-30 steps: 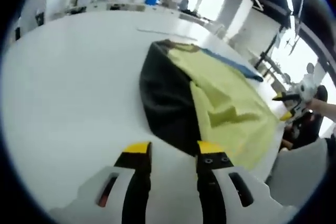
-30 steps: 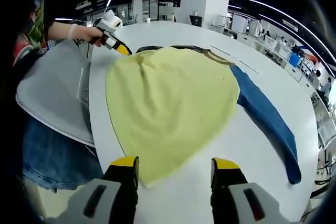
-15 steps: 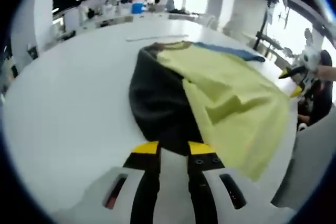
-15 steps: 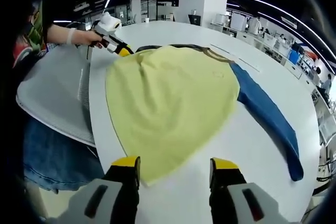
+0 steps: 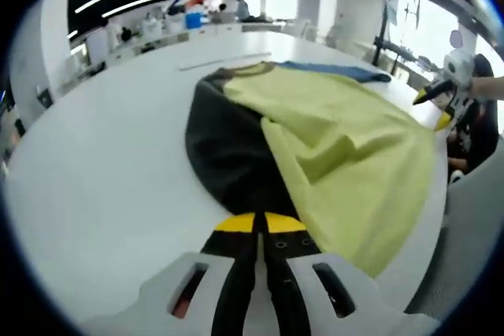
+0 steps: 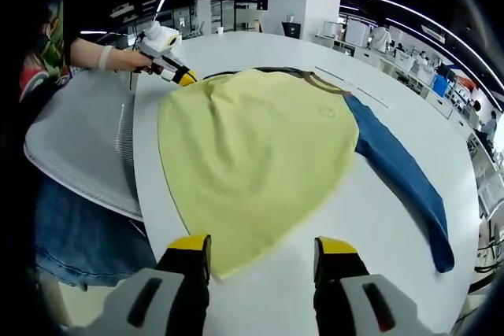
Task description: Fold the garment on the visible template until the final outline fits inside the template.
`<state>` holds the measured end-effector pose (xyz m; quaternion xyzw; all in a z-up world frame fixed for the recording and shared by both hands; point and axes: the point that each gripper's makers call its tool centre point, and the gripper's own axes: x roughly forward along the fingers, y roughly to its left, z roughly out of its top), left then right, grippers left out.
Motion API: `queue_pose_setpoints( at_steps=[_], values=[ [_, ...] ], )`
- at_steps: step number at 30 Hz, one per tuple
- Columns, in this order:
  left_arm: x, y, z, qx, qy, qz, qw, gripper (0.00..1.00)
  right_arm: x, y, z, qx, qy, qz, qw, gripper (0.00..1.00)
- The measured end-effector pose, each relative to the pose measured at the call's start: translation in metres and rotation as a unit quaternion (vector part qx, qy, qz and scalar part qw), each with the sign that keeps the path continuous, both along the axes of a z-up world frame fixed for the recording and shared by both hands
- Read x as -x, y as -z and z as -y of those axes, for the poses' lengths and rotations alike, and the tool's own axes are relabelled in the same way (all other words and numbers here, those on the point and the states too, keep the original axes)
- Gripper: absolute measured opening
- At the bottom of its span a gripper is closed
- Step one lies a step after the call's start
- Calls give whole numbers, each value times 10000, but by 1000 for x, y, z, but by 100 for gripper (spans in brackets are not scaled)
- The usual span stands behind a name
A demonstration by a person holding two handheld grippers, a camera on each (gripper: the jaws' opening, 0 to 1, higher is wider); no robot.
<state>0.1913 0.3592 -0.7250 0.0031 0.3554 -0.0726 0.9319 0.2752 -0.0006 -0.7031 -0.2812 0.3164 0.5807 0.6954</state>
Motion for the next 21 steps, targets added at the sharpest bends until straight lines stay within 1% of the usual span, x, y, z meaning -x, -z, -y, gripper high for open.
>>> queue_pose_setpoints(
  at_steps=[3,5,8,10,12,13,14,16,19,21],
  values=[
    [0,1,-1,197,-142,-61,9997,0,0,-1,-2,-27,-16,14,10000,50],
    [0,0,-1,422,-305,-133,9986,0,0,-1,-3,-56,-17,8,10000,50],
    [2,0,-3,513,-375,-178,9978,0,0,-1,-4,-42,-31,14,10000,50],
    [3,-5,-4,499,-365,-121,9980,0,0,-1,-4,-48,-29,15,10000,50],
    [1,-12,-7,557,-439,11,9975,0,0,-2,-3,-51,-15,10,10000,50],
    [1,-16,-10,611,-500,46,9969,0,0,-2,-2,-44,-10,11,10000,50],
    [1,-19,-13,594,-509,61,9969,0,0,-2,-2,-44,-5,8,10000,50],
    [0,-23,-19,515,-544,121,9971,0,0,-1,-1,-34,-5,9,10000,50],
    [-2,-31,-33,594,-731,202,9954,0,-1,-3,-3,-66,-5,35,10000,50],
    [-2,-37,-37,601,-750,244,9951,0,0,-4,-5,-77,-37,77,9999,49]
  ],
)
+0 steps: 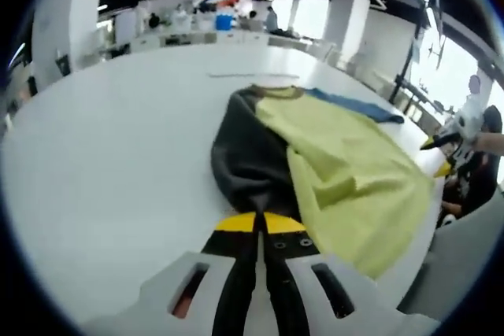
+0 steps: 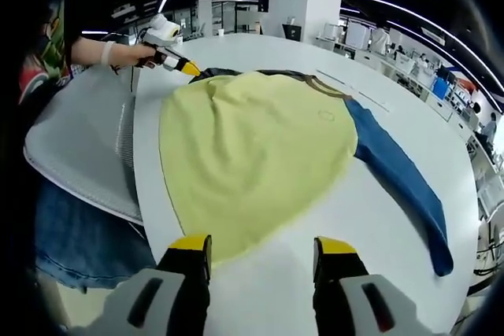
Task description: Fold the garment on the visible template until the final outline fits inside the template.
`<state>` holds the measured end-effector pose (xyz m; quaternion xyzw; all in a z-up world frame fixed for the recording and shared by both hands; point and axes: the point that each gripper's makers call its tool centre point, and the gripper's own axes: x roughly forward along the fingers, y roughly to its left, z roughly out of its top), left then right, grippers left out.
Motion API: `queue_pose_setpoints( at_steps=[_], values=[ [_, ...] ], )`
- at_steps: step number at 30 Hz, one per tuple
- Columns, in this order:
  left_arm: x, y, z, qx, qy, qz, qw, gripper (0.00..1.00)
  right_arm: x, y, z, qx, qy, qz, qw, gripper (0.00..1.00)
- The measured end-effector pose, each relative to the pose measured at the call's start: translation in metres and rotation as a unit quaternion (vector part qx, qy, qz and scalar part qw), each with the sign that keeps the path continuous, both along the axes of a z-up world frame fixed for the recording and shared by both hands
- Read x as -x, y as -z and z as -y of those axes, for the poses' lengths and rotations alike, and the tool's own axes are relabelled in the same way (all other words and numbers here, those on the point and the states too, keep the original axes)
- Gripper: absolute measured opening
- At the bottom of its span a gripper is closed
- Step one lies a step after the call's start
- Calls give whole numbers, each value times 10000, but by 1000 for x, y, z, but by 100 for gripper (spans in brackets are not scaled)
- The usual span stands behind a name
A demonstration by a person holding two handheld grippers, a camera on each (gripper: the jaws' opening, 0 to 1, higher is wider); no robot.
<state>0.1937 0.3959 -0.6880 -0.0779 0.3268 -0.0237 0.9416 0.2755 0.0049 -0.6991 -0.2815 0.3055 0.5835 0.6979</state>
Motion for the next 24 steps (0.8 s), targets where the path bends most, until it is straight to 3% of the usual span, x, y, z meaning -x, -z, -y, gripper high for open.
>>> queue_pose_setpoints(
  at_steps=[9,24],
  values=[
    [5,-1,-13,-204,-62,-108,9997,0,12,6,-17,-79,-167,-123,9998,49],
    [6,7,-81,-469,-429,-397,9972,0,7,6,-5,-13,-12,-168,9999,49]
  ],
)
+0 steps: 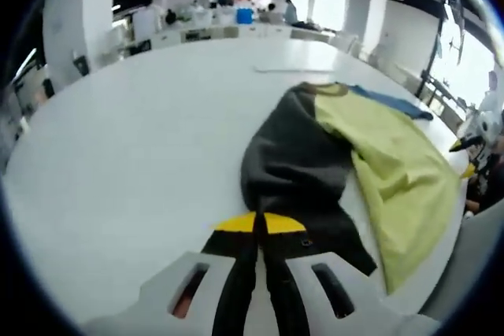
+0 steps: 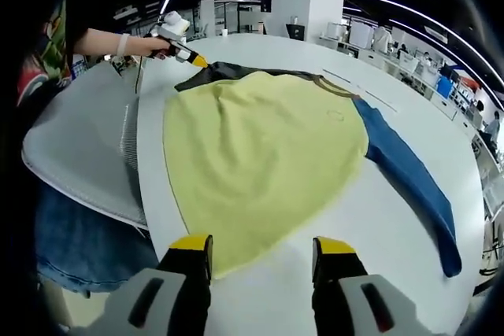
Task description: Fold the garment on the visible template until the final outline fits inside the template.
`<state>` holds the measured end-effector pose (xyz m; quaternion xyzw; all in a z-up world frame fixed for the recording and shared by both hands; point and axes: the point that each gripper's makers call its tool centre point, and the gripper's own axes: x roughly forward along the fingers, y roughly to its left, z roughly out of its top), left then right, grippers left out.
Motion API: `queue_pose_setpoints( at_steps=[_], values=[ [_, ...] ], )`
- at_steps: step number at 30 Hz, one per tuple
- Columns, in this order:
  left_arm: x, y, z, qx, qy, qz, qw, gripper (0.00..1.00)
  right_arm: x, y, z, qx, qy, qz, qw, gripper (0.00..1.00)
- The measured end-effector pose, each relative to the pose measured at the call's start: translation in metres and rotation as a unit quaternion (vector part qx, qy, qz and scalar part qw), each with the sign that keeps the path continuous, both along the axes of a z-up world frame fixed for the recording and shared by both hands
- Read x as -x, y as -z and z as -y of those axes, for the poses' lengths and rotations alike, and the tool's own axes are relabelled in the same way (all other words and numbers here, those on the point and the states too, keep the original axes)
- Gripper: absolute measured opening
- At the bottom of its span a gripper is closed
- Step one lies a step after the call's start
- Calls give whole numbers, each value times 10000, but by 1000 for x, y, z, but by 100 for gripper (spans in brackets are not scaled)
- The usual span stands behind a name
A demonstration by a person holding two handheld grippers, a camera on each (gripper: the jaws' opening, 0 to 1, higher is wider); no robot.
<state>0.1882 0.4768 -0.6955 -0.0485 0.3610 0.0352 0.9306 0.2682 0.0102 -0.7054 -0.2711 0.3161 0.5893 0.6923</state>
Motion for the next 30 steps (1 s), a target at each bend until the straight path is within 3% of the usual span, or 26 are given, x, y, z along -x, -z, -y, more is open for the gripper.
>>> queue_pose_setpoints(
  at_steps=[16,30],
  values=[
    [-5,22,-68,-284,-269,-445,9982,0,0,0,1,90,26,-31,10000,49],
    [-18,22,-102,-678,-236,-560,9958,0,-1,2,4,171,65,-85,9998,49]
  ],
)
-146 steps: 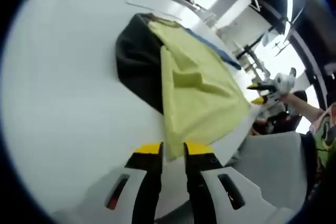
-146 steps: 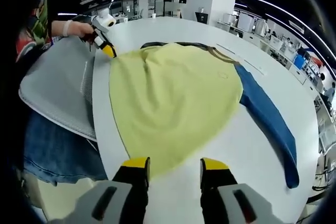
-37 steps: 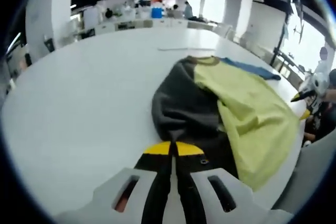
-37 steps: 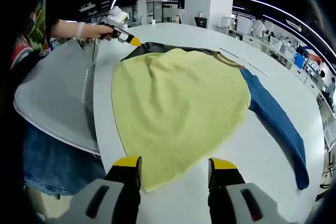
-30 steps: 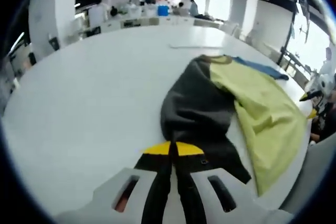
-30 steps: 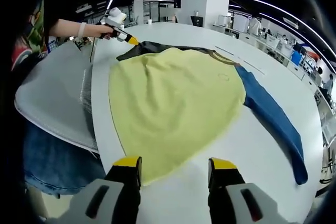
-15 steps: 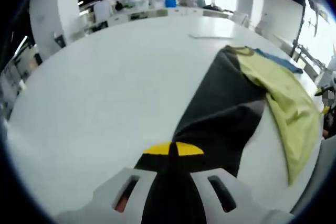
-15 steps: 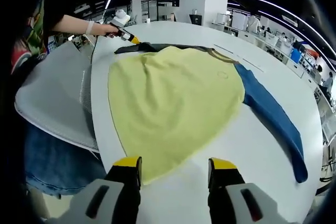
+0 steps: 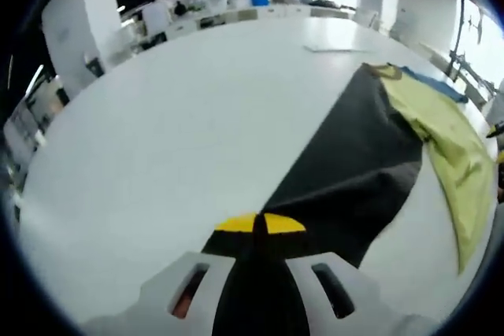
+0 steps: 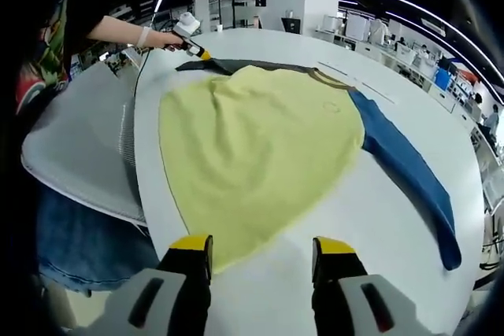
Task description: Fold the garment on the visible template until the final outline fits inside the template.
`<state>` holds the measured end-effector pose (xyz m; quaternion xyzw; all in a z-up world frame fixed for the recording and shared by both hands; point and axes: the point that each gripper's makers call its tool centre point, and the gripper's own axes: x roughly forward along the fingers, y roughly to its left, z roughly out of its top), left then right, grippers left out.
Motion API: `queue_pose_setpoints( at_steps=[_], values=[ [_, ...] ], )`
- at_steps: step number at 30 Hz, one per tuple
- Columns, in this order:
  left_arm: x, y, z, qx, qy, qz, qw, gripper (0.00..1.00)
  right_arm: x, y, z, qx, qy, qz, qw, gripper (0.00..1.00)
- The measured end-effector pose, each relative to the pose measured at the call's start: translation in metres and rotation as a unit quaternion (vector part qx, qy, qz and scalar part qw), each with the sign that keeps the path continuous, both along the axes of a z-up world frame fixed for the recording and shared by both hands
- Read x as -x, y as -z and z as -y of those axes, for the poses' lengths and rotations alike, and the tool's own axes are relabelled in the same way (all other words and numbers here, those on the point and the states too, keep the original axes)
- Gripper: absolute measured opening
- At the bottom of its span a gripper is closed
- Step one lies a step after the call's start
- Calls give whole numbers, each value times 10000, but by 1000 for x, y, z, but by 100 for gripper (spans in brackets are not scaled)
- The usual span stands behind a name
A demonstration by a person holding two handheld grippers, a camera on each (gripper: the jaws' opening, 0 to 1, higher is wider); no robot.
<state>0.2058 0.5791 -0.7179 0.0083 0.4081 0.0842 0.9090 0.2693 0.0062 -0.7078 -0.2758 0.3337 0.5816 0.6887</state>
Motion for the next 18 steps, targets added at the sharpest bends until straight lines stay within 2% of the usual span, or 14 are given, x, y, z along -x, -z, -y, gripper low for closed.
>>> queue_pose_setpoints(
  at_steps=[7,18],
  values=[
    [-12,-1,-11,-172,14,-65,9998,0,-2,0,-3,10,-44,4,10000,49],
    [-12,-2,-13,-187,-46,36,9998,0,-1,-1,-2,-1,-2,-8,10000,49]
  ],
)
